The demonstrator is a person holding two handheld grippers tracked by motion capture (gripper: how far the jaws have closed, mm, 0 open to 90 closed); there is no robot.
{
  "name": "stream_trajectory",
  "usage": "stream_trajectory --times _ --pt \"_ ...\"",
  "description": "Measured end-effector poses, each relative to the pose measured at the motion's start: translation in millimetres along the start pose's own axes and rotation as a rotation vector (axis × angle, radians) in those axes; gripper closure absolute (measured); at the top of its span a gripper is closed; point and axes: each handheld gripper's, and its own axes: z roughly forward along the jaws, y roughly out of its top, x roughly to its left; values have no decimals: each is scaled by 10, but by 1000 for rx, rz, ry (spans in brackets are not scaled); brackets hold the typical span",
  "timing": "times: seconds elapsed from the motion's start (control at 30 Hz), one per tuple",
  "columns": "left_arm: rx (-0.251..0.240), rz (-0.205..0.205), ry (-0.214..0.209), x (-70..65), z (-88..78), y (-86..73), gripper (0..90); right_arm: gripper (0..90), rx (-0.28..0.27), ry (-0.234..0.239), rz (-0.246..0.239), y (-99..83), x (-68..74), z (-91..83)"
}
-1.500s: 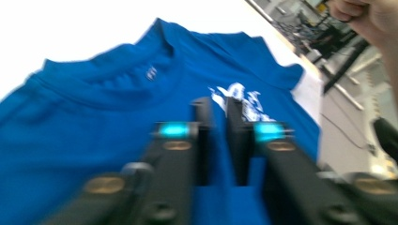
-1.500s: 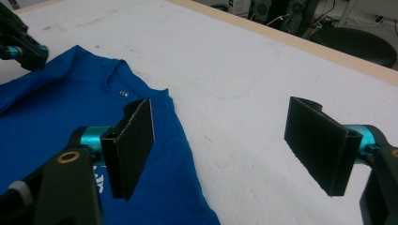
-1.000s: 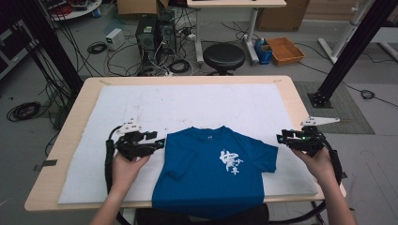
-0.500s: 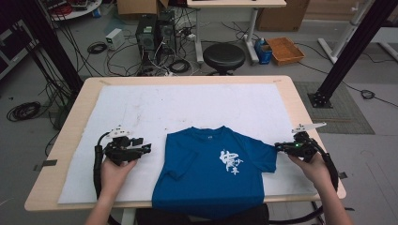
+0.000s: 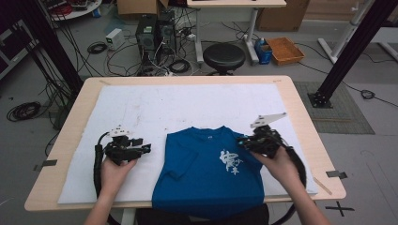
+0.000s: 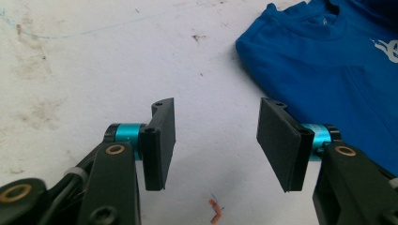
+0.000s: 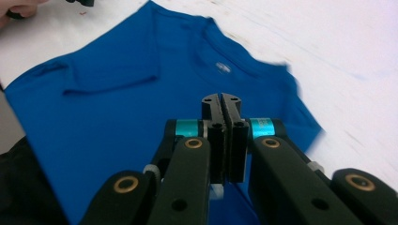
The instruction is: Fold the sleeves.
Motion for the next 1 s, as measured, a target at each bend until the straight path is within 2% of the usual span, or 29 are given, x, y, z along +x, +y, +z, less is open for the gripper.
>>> stream_trajectory --times 0.07,0.1,0.17,0.23,0.37,0.47,0.5,0.53,0.57,0.63,0.77,0.83,0.87,0.93,1.0 --pt "8 2 0 -4 15 0 468 882 5 2 -14 58 81 158" --pt "12 2 -2 -6 25 -2 465 807 11 15 -23 78 110 223" --pt "26 5 -4 -8 35 -4 463 771 7 18 -35 92 143 280" --pt "33 8 -3 -6 48 -9 461 699 -10 6 -35 65 138 240" --pt "43 3 -5 2 75 -16 449 671 -61 -12 33 -131 -24 14" --pt "44 4 -5 -1 79 -13 445 662 -62 -19 73 -365 -104 -112" --pt "44 4 -5 -1 79 -13 443 662 -62 -19 73 -365 -104 -112" --pt "42 5 -4 -5 80 -12 443 662 -41 -15 82 -501 -118 -121" --pt "42 2 0 -10 80 -11 443 665 -30 -13 83 -555 -113 -108" --pt "41 -2 -2 -14 80 -9 443 678 -10 -19 63 -621 -86 -59" --pt "44 -1 -1 -26 89 -10 437 678 21 -54 -21 -650 24 113" --pt "43 -2 -2 -26 89 -11 435 674 58 -61 -65 -655 78 227" --pt "42 -2 -3 -24 89 -12 435 672 85 -59 -84 -660 107 284" --pt "44 -3 -5 -20 86 -13 434 670 121 -25 -125 -677 168 363" --pt "44 -1 -5 -20 86 -12 434 655 124 -7 -167 -679 219 370"
